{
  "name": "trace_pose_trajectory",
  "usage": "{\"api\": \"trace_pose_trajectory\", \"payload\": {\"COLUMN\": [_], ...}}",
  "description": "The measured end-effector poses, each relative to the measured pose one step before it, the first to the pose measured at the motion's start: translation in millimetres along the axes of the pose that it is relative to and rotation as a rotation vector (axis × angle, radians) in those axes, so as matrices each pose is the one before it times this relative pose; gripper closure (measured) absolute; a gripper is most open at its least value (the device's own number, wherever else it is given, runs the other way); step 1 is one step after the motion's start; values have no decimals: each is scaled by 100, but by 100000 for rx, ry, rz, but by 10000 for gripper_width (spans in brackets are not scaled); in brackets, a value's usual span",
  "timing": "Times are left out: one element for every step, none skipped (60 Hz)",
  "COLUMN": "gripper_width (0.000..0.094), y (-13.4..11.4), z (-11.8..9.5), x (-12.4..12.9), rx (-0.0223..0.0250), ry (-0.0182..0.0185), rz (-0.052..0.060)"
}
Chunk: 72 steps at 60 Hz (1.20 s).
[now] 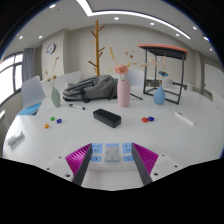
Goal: Unplug charger
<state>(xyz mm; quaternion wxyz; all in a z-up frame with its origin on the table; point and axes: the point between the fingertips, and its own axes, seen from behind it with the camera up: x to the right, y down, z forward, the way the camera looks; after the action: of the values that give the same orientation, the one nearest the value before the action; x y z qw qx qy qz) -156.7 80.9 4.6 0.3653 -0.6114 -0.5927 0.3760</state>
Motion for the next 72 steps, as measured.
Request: {"api": "trace_pose_trajectory", "payload": {"gripper_width": [120,133,151,177,226,286,383,519,700,748,749,762,797,810,828,838,855,869,871,872,872,872,872,873,873,872,872,873,873,874,873,873,873,874,874,874,874,874,874,874,874,874,874,874,874,874,874,874,873,873,871,864,855,838,823,818,808,802,789,775,766,763,754,746,742,720,702,674,619,541,449,355], "y": [63,97,96,-91,-56,74,-18,34,-23,-62,116,-22,-132,-17,-31,-105,-15,-79,-39,23,-11,-48,-168,-655,-1330,-1532,-2031,-1567,-1349,-1143,-1115,-1081,-659,-640,-568,-595,-524,-370,-260,-165,363,-195,88,225,322,498,570,571,1091,534,595,722,773,781,787,692,831,744,655,692,719,733,580,464,346,416,358,286,205,132,-40,59], "z": [170,109,103,55,118,49,45,54,-21,-21,58,42,6,82,30,40,12,-2,10,-34,-57,-97,-167,-381,-519,-421,-568,-337,-237,-246,-261,-272,-116,-138,-131,-33,-128,-74,-68,-43,19,107,99,99,119,136,180,192,244,391,215,424,368,415,405,435,519,439,411,442,463,449,374,336,277,98,183,113,33,-59,-58,-380], "x": [13,0,17,120,190,55,-152,-175,120,4,-18,10,23,-51,-15,-6,-59,3,-16,-18,16,36,3,-24,81,215,245,-182,-246,-9,279,320,319,319,328,671,740,773,788,772,752,832,847,843,824,818,827,766,780,552,583,554,622,609,510,411,338,329,269,322,260,251,175,76,-123,70,60,171,246,255,41,91], "rx": [-246,-409,-309,319,376,-119,194,-114,-89,60,-716,-611,-101,-440,-468,50,9,149,130,-140,-164,-238,106,1596,3679,4780,2982,3180,1714,467,372,1400,-362,-292,-286,671,-27,-88,-123,-152,5,-605,-583,-817,-1081,-1398,-1568,-1513,-773,-1424,-1420,-1337,-1490,-1537,-1499,-1278,-773,-1091,-1101,-1321,-1520,-1666,-1395,-942,-363,-640,-802,-903,-772,-643,-314,-319], "ry": [-24,-95,-9,409,658,288,-585,-790,23,-398,491,292,233,265,36,34,-301,-146,-184,-231,-237,-255,-406,-821,-544,329,240,-723,-1631,-1400,-250,745,585,103,-81,344,943,1261,1267,1097,951,1149,1288,1248,1122,1147,1156,1087,694,685,719,779,971,974,757,469,178,81,98,359,465,457,250,1,-260,-339,-196,311,757,963,489,119], "rz": [-12,-87,-217,-559,-963,-846,-200,180,87,-2,613,222,-32,-150,55,-1,-190,-458,-618,-380,313,1263,1876,1362,256,-1214,-2131,-1851,-987,151,1698,1602,2303,1282,715,40,153,-50,-327,-477,-181,-535,-530,-593,-619,-473,-158,221,607,496,556,-127,-308,-426,-454,-430,-91,-243,-256,-531,-759,-778,-390,63,256,-53,-156,-154,-90,-22,100,132]}}
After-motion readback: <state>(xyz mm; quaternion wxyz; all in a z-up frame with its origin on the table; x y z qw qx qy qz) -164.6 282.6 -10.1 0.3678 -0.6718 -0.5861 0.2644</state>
